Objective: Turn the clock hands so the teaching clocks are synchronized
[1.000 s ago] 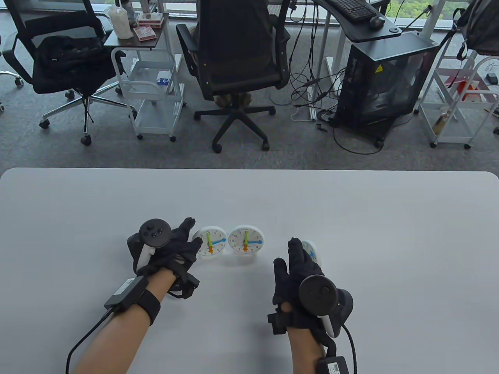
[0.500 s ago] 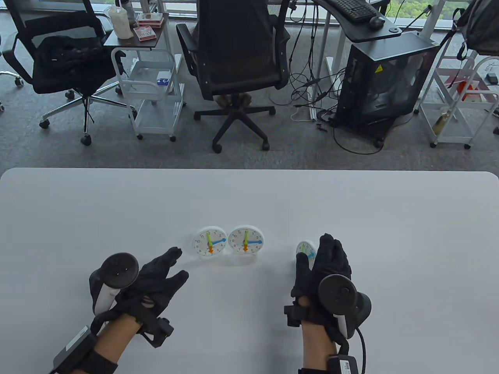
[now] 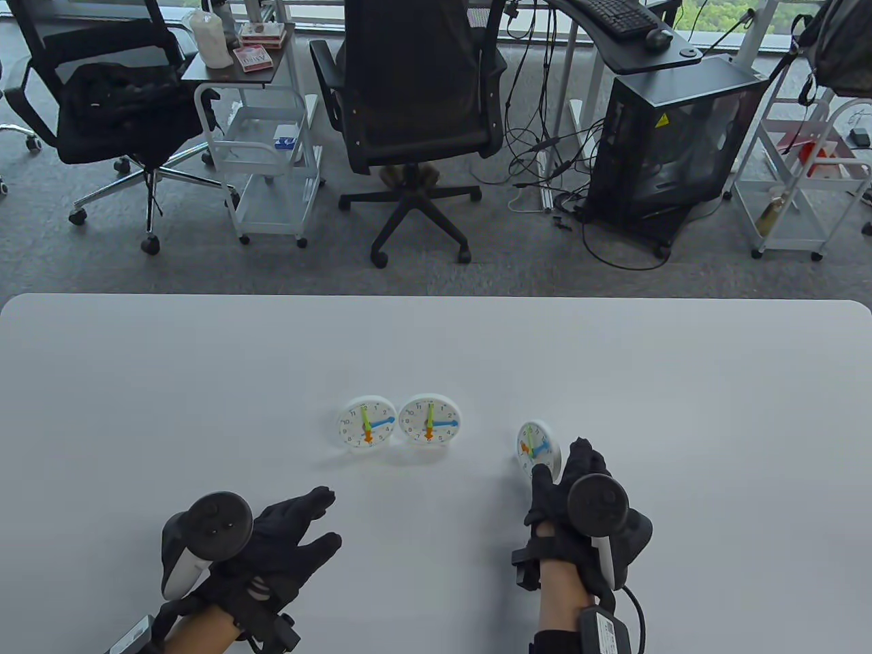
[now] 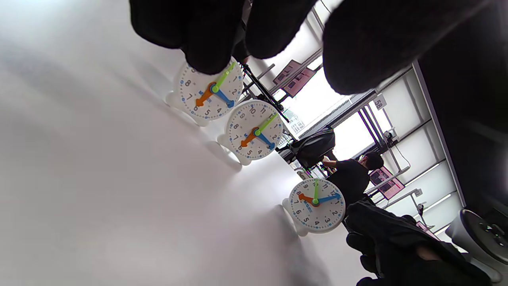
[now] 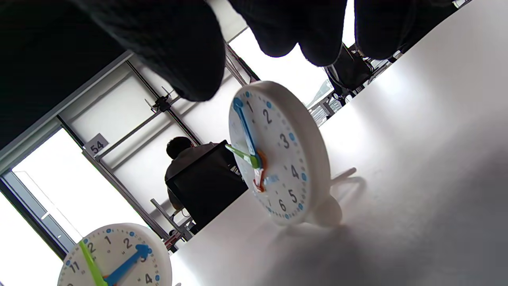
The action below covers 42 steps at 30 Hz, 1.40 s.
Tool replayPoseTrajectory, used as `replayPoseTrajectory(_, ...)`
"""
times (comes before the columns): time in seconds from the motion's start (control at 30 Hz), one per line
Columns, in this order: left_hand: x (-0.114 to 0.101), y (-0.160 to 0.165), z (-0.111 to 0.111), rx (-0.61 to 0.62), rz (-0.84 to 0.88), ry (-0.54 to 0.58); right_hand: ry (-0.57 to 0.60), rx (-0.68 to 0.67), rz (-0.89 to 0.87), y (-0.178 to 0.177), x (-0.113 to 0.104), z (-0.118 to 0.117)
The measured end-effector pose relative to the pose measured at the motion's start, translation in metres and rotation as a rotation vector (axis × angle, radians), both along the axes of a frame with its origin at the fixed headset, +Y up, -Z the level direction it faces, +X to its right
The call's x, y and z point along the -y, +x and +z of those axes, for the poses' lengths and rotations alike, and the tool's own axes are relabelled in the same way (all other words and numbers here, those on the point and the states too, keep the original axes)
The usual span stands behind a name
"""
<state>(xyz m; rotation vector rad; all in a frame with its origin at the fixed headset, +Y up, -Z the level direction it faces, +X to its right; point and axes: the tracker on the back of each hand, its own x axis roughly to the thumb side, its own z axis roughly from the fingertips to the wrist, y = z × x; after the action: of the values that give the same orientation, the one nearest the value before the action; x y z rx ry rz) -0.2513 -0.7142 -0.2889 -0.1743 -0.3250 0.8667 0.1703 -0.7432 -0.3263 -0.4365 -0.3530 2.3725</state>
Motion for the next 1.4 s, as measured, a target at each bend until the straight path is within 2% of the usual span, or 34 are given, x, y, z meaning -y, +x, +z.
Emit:
replayPoseTrajectory(0.17, 0.000, 0.007, 0.003, 0.029, -0.004, 0.007, -0.071, 0.007, -0.017, -0.001, 0.018, -0.004)
replayPoseTrajectory(0.3, 0.001, 0.012, 0.004, 0.051, -0.007, -0.004, -0.050, 0.042, -0.114, -0.003, 0.026, -0.007)
replayPoseTrajectory(0.5, 0.001, 0.014, 0.004, 0.046, -0.026, 0.006, -0.030, 0.063, -0.052, -0.005, 0.024, -0.010)
replayPoseTrajectory(0.7, 0.000, 0.010, 0.004, 0.040, -0.016, 0.022, 0.008, 0.077, -0.145, -0.003, 0.021, -0.007)
replayPoseTrajectory(1.07, -0.003, 0.009, 0.007, 0.056, 0.072, 0.046, 0.156, -0.084, -0.334, -0.025, -0.010, -0.003)
replayPoseTrajectory(1.4, 0.000, 0.008, 0.007, 0.048, 0.245, 0.008, 0.232, -0.379, -0.432, -0.077, -0.040, 0.013)
